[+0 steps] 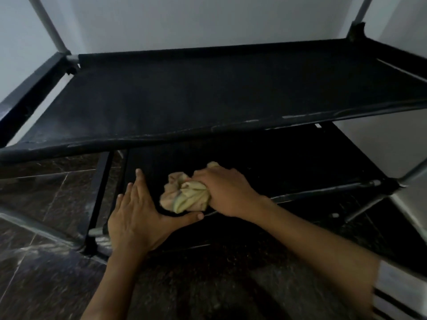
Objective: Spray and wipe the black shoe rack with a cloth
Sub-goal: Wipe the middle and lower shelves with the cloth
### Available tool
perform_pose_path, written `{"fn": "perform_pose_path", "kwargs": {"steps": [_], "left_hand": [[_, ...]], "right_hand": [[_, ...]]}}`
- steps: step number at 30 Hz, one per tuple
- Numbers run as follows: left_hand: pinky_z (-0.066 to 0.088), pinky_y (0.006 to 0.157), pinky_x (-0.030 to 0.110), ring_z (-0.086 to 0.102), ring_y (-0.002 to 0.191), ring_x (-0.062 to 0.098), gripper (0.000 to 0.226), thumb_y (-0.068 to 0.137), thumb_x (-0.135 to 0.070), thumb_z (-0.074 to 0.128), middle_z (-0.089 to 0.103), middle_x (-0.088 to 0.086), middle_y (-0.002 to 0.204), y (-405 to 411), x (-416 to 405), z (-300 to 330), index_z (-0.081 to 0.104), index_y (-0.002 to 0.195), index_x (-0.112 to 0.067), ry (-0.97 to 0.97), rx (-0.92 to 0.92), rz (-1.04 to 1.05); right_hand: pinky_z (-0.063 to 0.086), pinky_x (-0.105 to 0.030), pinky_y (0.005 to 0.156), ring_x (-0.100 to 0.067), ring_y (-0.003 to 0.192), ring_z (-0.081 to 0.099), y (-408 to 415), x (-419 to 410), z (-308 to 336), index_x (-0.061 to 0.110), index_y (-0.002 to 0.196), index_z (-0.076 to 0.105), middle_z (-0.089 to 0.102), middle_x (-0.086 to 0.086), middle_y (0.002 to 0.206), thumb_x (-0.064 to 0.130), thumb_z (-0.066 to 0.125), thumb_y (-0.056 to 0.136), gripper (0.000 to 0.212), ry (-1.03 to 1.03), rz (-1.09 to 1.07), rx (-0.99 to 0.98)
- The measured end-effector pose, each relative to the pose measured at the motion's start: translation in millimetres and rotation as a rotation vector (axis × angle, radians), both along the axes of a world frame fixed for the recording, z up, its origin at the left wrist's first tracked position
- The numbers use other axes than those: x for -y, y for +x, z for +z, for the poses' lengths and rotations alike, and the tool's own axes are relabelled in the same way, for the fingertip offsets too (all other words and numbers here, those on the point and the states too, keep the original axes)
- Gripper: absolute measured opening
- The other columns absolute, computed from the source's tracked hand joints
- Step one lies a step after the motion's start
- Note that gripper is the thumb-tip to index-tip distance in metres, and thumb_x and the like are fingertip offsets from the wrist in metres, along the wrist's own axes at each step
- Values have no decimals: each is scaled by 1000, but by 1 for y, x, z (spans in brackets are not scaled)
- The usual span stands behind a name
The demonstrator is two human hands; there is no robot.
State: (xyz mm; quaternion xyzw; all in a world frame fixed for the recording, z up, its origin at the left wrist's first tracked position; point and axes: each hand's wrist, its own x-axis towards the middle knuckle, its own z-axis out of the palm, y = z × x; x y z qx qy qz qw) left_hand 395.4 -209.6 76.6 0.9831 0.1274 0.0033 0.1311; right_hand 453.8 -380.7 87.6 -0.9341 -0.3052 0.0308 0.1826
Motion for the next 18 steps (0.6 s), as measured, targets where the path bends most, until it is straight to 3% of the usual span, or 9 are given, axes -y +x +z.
{"fn": "perform_pose_path", "kwargs": {"steps": [2,5,9,10,12,14,16,18], "left_hand": [[16,118,34,18,144,17,161,21,-106,26,13,4,158,1,-1,1,-12,149,-15,22,-12,-13],[14,118,35,17,144,17,157,24,-106,25,12,3,158,1,-1,1,-12,149,-17,43,-17,-37],[15,118,36,20,143,18,155,26,-106,26,15,4,158,3,-2,1,-13,148,-19,45,1,-51],[17,117,36,21,143,19,155,25,-106,25,17,5,157,3,-3,1,-12,148,-19,46,8,-48],[21,116,37,23,142,21,156,24,-106,25,20,6,156,4,-4,0,-12,148,-19,48,8,-42],[22,116,37,23,142,21,156,24,-105,27,21,6,156,3,-3,-1,-12,149,-21,42,12,-42],[21,115,36,22,143,20,155,24,-105,28,22,4,156,3,-3,-1,-13,149,-22,47,30,-55],[20,115,36,21,143,19,154,25,-105,28,24,4,155,2,-4,-2,-14,148,-23,59,33,-80]], "right_hand": [[39,-35,75,-21,101,52,7,27,3,30,102,58,61,3,104,38,54,89,15,-66,-79,-19],[42,-36,83,-26,109,56,47,48,6,21,111,58,61,-5,113,37,50,92,26,-199,-410,-7],[36,-46,98,-35,125,44,81,13,8,16,132,47,48,-12,137,32,41,98,38,-147,-662,87],[37,-45,97,-36,124,44,78,1,9,17,132,48,49,-12,136,33,42,98,38,-126,-617,119],[38,-41,89,-32,116,49,57,-14,6,22,121,57,59,-8,123,38,50,93,33,-182,-324,135],[34,-42,86,-27,111,47,25,-9,5,25,111,60,60,-1,111,39,56,88,27,-156,-43,33],[32,-46,90,-22,109,44,6,9,9,27,105,59,57,4,103,30,56,89,17,-59,58,-109],[32,-45,95,-19,111,43,-1,24,14,29,111,57,55,4,107,24,55,90,22,-34,60,-198]]}}
